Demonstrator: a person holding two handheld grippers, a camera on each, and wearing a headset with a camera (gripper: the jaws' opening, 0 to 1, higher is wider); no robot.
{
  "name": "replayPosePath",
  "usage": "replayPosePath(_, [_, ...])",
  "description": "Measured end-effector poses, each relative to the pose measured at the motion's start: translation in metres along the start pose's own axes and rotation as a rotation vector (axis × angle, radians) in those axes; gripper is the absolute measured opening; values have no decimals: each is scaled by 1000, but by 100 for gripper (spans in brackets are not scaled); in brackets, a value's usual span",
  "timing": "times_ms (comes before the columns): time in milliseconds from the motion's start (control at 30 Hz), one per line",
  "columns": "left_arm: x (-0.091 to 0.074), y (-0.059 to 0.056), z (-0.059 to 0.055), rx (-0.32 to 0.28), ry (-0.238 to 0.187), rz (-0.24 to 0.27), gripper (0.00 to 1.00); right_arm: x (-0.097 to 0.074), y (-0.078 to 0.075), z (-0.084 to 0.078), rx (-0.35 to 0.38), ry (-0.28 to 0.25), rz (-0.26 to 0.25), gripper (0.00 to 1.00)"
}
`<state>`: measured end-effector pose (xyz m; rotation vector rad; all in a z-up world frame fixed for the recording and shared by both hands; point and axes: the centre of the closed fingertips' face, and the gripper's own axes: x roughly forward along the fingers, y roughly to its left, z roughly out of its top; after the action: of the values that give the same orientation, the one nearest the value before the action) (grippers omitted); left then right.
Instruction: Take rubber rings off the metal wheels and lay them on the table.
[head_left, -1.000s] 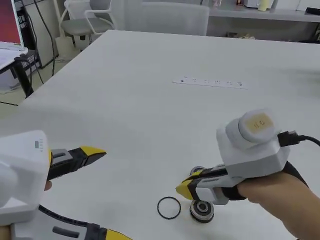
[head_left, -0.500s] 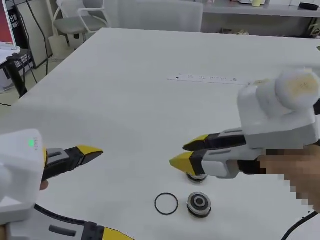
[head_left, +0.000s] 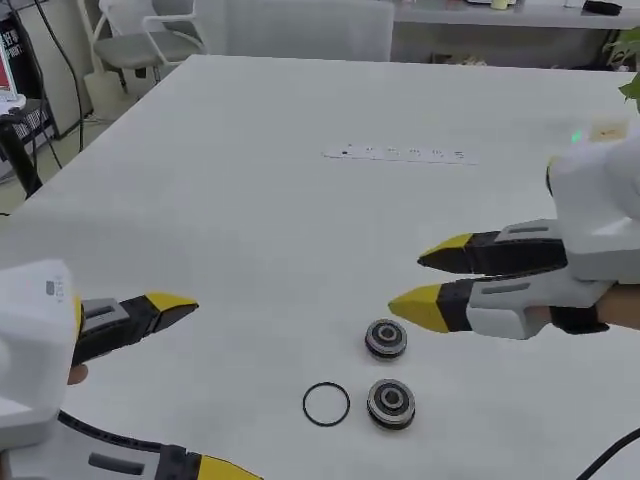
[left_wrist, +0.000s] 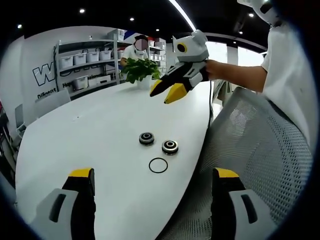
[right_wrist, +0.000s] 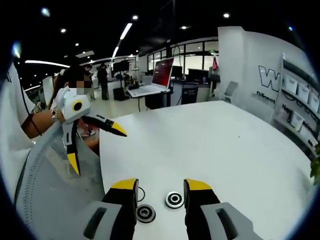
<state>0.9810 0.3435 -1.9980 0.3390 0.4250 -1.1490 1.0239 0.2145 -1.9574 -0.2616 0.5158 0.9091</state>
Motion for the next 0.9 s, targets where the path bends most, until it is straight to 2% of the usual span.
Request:
replayPosePath(100, [0,-1,-2,8,16,-2,96,-1,-6,-10,23,0,-17,34])
replayPosePath(233, [1,-1,-3,14,21,-5,96,4,-13,-34,40,47,-35,33])
replayPosePath(367, [0,-1,-2,12,17,-2,96,9,-12,-52,73,84,-23,33])
replayPosePath(433, [1,-1,-3,13,22,-6,95,11,-12,-66,67,144,-20,32])
replayPosePath(533, [2,-4,-3,33,31,-18,95,15,-12,-84,46,202,-5,32])
replayPosePath(667, [1,-2,-3,63,48,-15,95,19,-10,-100,48,248,12,31])
replayPosePath(833, [-3,1,8,89,48,-23,93,21,-7,-113,72,283,42,31])
replayPosePath(900, [-4,4,17,115,44,-24,93,22,-4,-113,72,285,50,31])
